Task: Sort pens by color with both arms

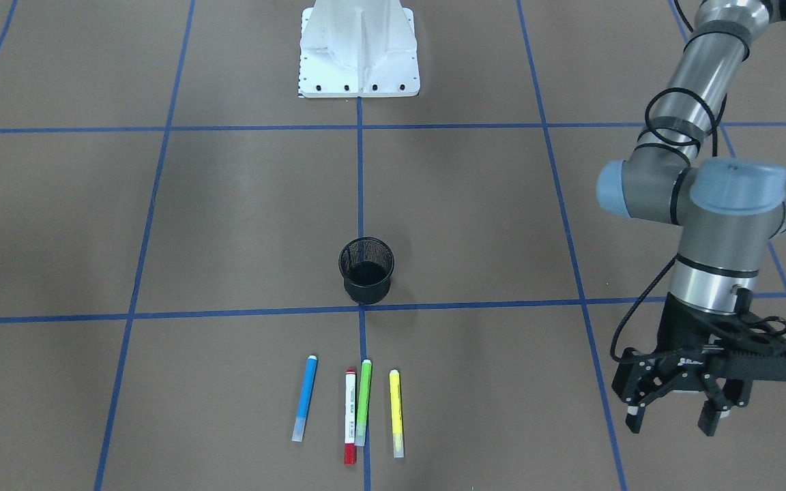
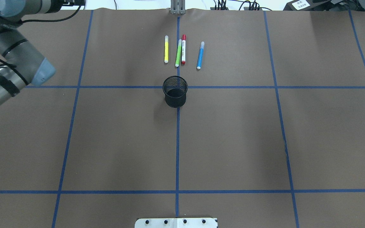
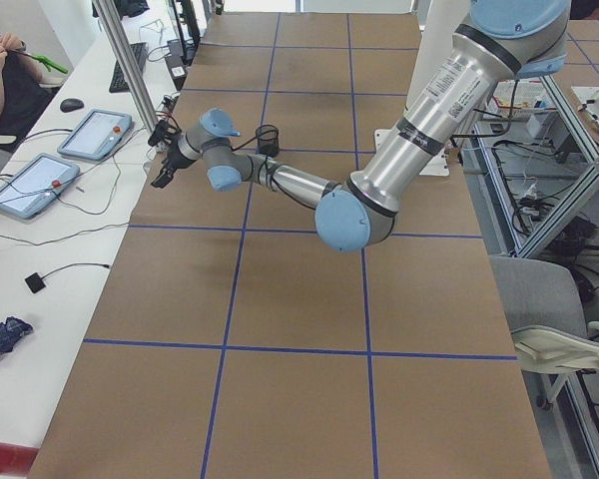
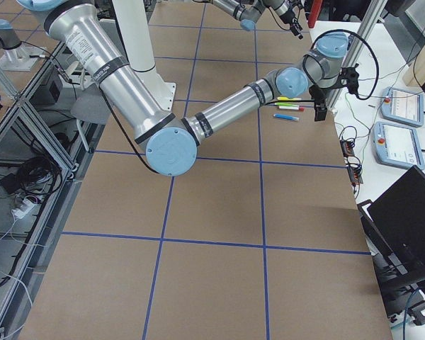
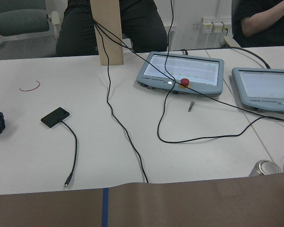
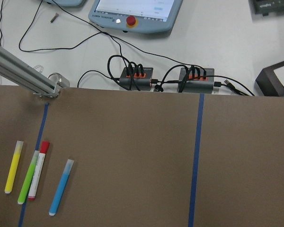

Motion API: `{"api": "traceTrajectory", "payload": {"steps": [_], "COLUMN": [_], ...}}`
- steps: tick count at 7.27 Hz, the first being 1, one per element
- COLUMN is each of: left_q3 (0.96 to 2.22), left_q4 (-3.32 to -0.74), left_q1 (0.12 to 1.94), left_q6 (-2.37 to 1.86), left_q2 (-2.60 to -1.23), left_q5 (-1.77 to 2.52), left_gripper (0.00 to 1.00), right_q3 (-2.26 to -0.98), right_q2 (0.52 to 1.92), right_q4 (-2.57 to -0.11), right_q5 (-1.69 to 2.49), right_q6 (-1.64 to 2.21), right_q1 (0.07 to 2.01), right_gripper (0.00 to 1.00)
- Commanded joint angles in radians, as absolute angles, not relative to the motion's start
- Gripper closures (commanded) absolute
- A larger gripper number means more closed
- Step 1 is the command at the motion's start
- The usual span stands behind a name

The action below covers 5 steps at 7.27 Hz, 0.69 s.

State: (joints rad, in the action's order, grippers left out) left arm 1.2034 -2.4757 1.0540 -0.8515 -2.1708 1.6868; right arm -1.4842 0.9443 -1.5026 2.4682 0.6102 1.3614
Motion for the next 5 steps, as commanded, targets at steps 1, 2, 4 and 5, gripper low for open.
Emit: {"api": "traceTrajectory", "payload": {"steps": [1, 2, 4, 5], "left_q3": [1.213, 1.212, 1.207, 1.209], "left_q4": [-2.508, -2.511, -2.496, -2.411], "left_q1": [1.165, 1.199, 1.233, 1.285], "left_q6": [-0.808, -0.807, -0.805, -0.752], "left_q2": [-2.082, -2.066, -1.976, -1.965], "left_q5": [1.881, 1.919, 1.93, 2.079], "left_gripper": [0.0, 0.0, 0.0, 0.0], "right_q3": [-1.558, -1.563, -1.568, -1.587], "right_q2": [1.079, 1.109, 1.178, 1.212], "right_q4": [-1.559, -1.56, -1.569, -1.574], "right_q5": [2.488, 2.488, 2.49, 2.499], "right_q6": [0.609, 0.609, 0.609, 0.607], "right_q1": [1.368, 1.383, 1.408, 1.416], "right_gripper": [0.01, 0.01, 0.01, 0.01]}}
